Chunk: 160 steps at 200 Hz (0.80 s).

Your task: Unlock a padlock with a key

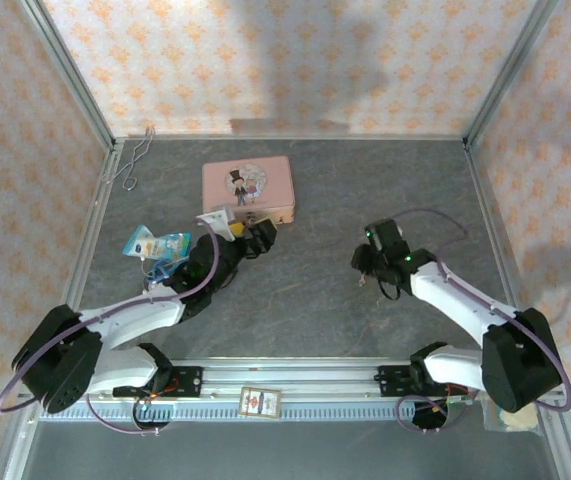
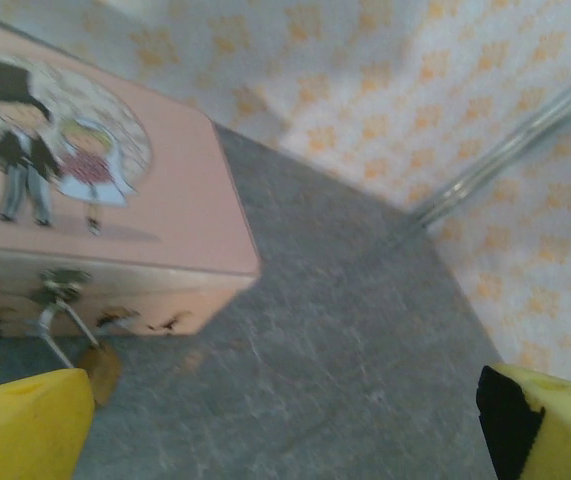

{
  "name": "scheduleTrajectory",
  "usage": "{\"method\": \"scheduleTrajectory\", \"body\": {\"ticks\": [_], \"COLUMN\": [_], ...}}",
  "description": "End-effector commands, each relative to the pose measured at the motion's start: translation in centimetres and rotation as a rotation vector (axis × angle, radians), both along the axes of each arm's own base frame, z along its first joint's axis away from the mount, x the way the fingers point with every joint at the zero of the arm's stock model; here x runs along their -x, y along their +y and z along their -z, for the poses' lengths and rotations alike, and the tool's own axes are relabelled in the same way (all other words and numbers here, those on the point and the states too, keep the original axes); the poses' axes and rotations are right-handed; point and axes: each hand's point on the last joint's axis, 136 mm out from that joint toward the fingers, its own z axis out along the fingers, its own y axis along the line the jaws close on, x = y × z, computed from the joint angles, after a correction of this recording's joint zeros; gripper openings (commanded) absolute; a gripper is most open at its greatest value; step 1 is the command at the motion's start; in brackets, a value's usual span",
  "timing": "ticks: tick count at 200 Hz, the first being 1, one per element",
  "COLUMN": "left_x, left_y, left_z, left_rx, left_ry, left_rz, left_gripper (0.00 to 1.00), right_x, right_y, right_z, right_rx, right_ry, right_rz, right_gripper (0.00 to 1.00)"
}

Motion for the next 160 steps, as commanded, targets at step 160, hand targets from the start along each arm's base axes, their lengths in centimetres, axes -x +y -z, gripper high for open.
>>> {"method": "scheduleTrajectory", "body": {"ticks": [160], "left_x": [0.0], "left_y": [-0.5], "left_z": [-1.2], "left_rx": [0.038], "left_ry": [-0.029], "left_rz": [-0.024], "left_gripper": [0.98], "right_x": [1.2], "right_y": [-0.8], "right_z": [5.2], "right_rx": [0.16], "right_ry": [0.072], "right_rz": [0.077], "right_gripper": [0.25]}}
